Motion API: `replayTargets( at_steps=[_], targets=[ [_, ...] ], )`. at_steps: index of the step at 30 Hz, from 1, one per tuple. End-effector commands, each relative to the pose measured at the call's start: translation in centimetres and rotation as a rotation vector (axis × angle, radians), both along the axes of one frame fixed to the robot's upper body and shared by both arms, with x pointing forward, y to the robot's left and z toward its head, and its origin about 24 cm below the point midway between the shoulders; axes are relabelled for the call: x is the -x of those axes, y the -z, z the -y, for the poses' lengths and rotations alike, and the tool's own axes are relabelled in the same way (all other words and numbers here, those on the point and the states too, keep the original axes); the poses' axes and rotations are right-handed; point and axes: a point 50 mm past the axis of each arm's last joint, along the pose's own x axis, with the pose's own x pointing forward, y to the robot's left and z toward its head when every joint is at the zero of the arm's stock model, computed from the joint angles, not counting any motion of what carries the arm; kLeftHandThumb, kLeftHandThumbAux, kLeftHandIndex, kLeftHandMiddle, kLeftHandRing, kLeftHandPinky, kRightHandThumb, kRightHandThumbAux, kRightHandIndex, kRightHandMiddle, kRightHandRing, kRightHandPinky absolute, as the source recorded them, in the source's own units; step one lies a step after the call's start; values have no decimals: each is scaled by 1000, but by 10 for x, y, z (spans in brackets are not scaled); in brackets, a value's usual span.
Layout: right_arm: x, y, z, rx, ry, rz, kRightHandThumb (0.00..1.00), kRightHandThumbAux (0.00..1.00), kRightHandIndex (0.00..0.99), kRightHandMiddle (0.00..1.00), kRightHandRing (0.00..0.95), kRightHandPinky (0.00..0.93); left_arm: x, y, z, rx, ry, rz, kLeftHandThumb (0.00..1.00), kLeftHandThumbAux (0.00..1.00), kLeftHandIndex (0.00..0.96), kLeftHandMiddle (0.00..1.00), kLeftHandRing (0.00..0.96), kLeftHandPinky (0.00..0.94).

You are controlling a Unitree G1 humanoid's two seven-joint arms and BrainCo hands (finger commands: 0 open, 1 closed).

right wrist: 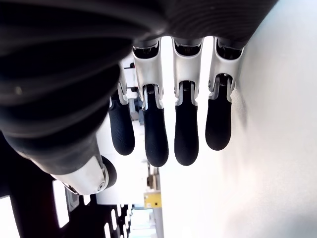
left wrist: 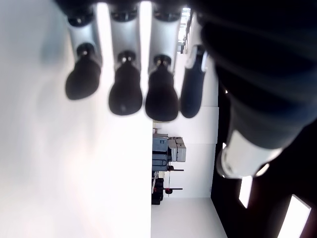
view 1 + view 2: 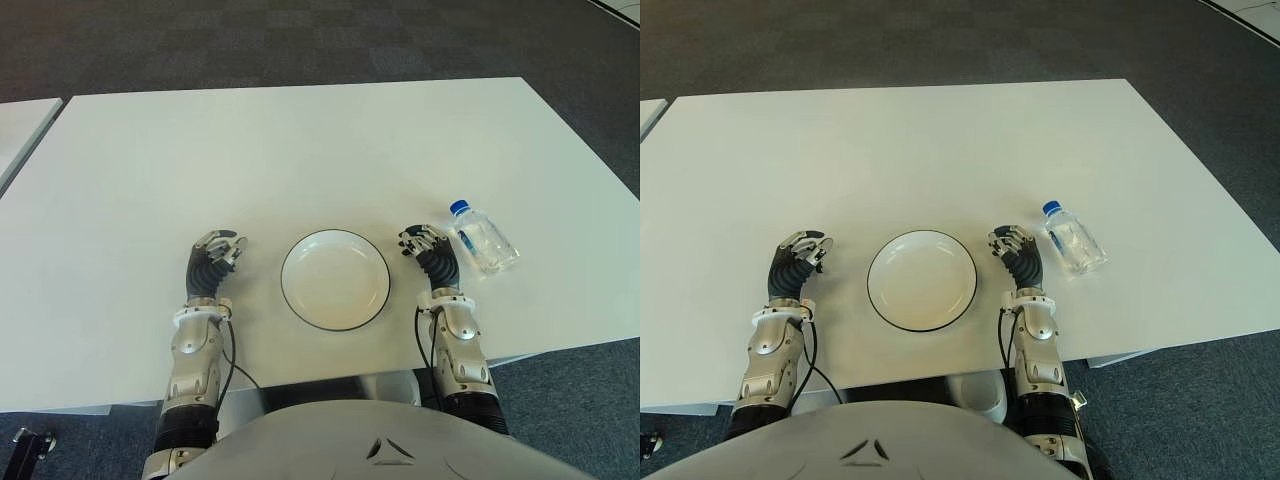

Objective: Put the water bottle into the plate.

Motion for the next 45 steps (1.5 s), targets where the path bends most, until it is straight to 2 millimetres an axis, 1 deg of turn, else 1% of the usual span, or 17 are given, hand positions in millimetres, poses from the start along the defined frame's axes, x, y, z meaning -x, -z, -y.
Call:
replayTargets(
  at_steps=[1, 14, 19, 29, 31, 32, 33, 34, 35, 36, 37, 38, 39, 41, 42, 45],
  targets=[
    [3, 6, 0, -4, 7, -32, 708, 733, 426, 484, 486, 501, 2, 4, 1, -1, 0, -33, 701, 721, 434, 775, 766, 754],
    [2, 6, 0, 2, 10, -35, 709, 734, 424, 476, 476, 486, 2, 3, 2, -8, 1, -27, 702, 721, 434, 770, 763, 751],
    [1, 3, 1, 38, 5, -16, 706, 734, 423, 473, 473, 490, 2, 3, 2, -2, 3, -28, 701, 721, 434, 769, 762, 750],
    [2, -10, 0, 362, -61, 180, 709, 733, 421, 491, 481, 482, 1, 5, 0, 20, -2, -34, 701, 720, 434, 761, 752, 737],
    [3, -11, 0, 435, -69, 214, 708, 732, 418, 485, 474, 467, 1, 5, 0, 14, -2, -35, 701, 720, 434, 761, 753, 741],
    [3, -11, 0, 465, -73, 228, 706, 732, 415, 477, 461, 444, 1, 5, 0, 11, -1, -35, 701, 720, 435, 762, 755, 746],
    [5, -14, -1, 527, -81, 259, 704, 732, 413, 471, 453, 429, 1, 5, 0, 7, -1, -34, 702, 719, 435, 763, 756, 749],
    [7, -17, -1, 602, -92, 301, 700, 731, 412, 443, 430, 411, 1, 5, 1, 3, -1, -34, 702, 720, 435, 763, 756, 750],
    [8, -19, -1, 650, -100, 331, 588, 696, 342, 379, 376, 366, 1, 5, 1, 1, -1, -33, 701, 720, 435, 765, 758, 751],
    [8, -20, -1, 679, -104, 350, 512, 674, 296, 337, 341, 338, 1, 5, 2, 0, -1, -33, 701, 720, 434, 766, 759, 751],
    [9, -20, -1, 709, -105, 372, 485, 667, 280, 323, 329, 327, 1, 5, 2, 0, 0, -33, 701, 720, 434, 766, 759, 751],
    [9, -21, -1, 734, -103, 393, 445, 636, 246, 291, 301, 308, 1, 5, 2, 1, 1, -33, 701, 721, 434, 767, 760, 749],
    [9, -21, -1, 753, -101, 409, 422, 607, 221, 266, 280, 296, 1, 5, 2, 1, 1, -33, 701, 721, 434, 767, 760, 747],
    [8, -21, 1, 783, -88, 439, 402, 582, 199, 244, 261, 285, 1, 5, 2, 3, 2, -32, 701, 721, 434, 767, 760, 746],
    [6, -22, 3, 810, -66, 468, 408, 546, 181, 225, 243, 273, 1, 5, 2, 5, 3, -31, 701, 721, 434, 767, 762, 748],
    [3, -22, 6, 859, -21, 528, 424, 489, 153, 194, 215, 250, 1, 4, 2, 8, 5, -29, 702, 721, 434, 769, 763, 749]
  ],
)
